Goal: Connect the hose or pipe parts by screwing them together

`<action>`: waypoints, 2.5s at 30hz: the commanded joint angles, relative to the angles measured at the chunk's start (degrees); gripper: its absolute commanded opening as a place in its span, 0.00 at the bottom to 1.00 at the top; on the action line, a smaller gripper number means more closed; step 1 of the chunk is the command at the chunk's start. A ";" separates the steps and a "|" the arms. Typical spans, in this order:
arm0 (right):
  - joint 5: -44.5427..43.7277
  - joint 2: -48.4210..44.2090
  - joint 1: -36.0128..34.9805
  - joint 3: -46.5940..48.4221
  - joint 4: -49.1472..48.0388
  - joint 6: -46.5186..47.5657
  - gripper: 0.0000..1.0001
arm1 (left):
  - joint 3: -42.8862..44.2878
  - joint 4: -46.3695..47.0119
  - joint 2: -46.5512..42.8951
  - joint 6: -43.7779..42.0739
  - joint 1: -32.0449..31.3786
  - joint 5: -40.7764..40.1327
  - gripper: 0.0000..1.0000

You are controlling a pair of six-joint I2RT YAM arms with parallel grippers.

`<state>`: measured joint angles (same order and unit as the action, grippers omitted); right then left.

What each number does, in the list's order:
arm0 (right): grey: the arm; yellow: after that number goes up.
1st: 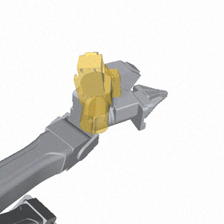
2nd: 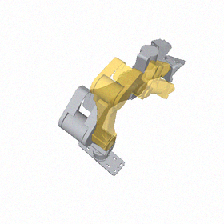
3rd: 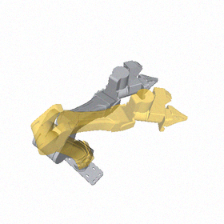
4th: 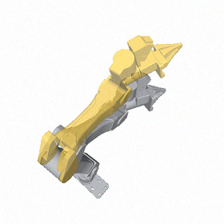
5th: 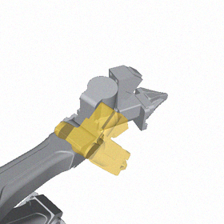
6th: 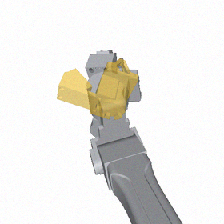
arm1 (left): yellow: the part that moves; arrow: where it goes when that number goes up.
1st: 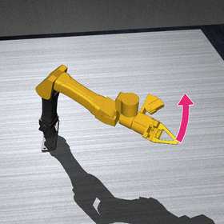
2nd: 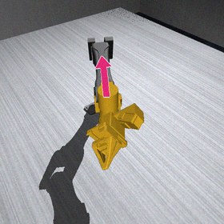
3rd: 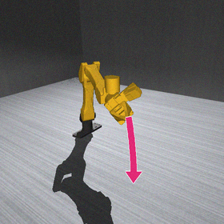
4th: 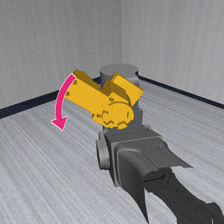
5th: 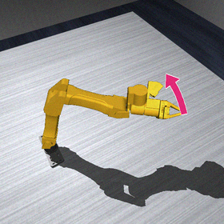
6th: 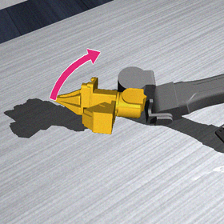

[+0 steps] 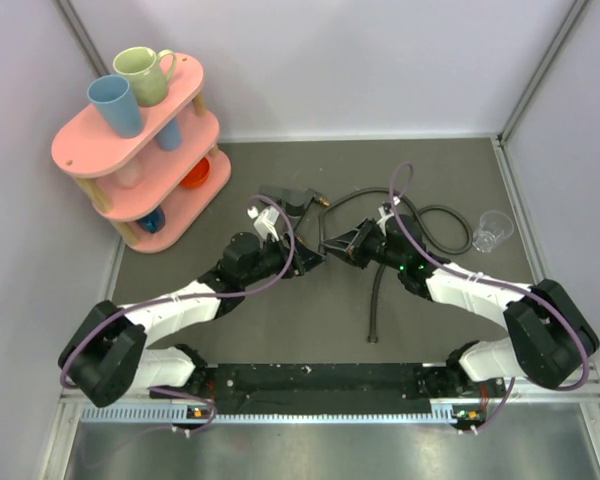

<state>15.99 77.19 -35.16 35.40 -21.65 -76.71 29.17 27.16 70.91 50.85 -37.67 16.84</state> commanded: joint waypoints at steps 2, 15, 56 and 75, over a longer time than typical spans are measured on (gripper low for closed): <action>-0.96 -2.92 -0.70 -1.21 -6.65 -3.18 0.00 | 2.30 6.24 2.12 -0.22 -0.39 -0.93 0.64; -1.13 -3.10 -0.88 -1.82 -7.36 -3.01 0.00 | 3.79 9.58 5.02 0.13 -0.47 -0.75 0.63; -2.37 -4.77 -0.88 -2.35 -4.71 1.39 0.00 | 3.44 11.78 5.20 1.44 -0.47 -0.76 0.74; 1.23 -5.65 -0.97 -5.87 -13.33 1.73 0.09 | 4.05 12.75 7.57 3.38 -0.30 1.00 0.13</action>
<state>13.63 73.08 -35.44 29.56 -29.47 -76.47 31.53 37.36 79.29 54.35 -38.35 18.44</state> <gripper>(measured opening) 0.072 0.396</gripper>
